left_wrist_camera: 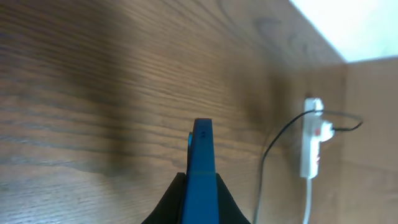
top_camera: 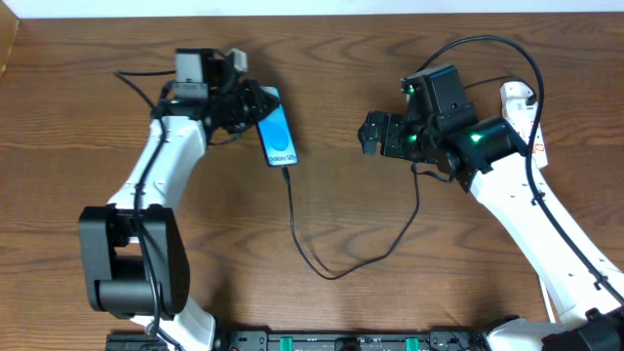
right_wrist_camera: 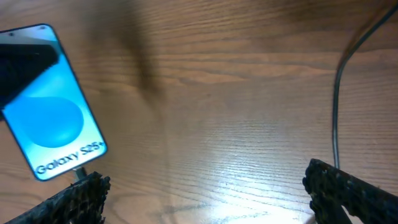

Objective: Plug charger to phone and switch on socket
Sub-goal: 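Lower the phone with the left gripper and lay it flat on the table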

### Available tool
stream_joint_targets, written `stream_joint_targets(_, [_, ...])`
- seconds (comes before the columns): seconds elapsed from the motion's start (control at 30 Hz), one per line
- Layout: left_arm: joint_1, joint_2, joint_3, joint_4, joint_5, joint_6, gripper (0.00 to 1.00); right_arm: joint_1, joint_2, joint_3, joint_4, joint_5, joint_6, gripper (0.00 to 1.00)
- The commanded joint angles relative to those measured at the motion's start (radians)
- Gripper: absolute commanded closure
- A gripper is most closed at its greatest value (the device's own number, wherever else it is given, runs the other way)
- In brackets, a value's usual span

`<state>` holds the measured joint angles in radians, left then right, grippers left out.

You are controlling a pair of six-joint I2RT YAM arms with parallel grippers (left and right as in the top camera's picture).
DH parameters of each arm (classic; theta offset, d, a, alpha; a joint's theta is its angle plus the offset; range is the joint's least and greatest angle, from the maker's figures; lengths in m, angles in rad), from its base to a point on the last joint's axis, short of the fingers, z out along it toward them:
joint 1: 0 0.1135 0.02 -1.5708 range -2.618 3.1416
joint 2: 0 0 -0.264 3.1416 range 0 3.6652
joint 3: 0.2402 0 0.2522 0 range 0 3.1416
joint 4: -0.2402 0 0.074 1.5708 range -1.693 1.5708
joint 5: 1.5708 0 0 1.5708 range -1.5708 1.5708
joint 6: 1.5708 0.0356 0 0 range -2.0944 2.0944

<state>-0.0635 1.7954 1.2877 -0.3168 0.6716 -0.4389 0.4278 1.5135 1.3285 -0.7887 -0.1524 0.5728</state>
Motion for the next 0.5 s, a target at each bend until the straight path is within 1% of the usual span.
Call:
stream_joint_targets(0.0, [-0.043, 0.000, 0.010, 0.000, -0.037, 0.055, 0.93, 0.006, -0.017, 0.005, -0.002, 0.016, -0.014, 0.01])
stream_joint_targets(0.23, [-0.122, 0.026, 0.010, 0.000, -0.036, 0.062, 0.92, 0.006, -0.017, 0.005, -0.024, 0.031, -0.014, 0.01])
stream_joint_targets(0.47, [-0.188, 0.106, 0.010, 0.000, -0.025, 0.061, 0.92, 0.006, -0.017, 0.005, -0.057, 0.056, -0.013, 0.01])
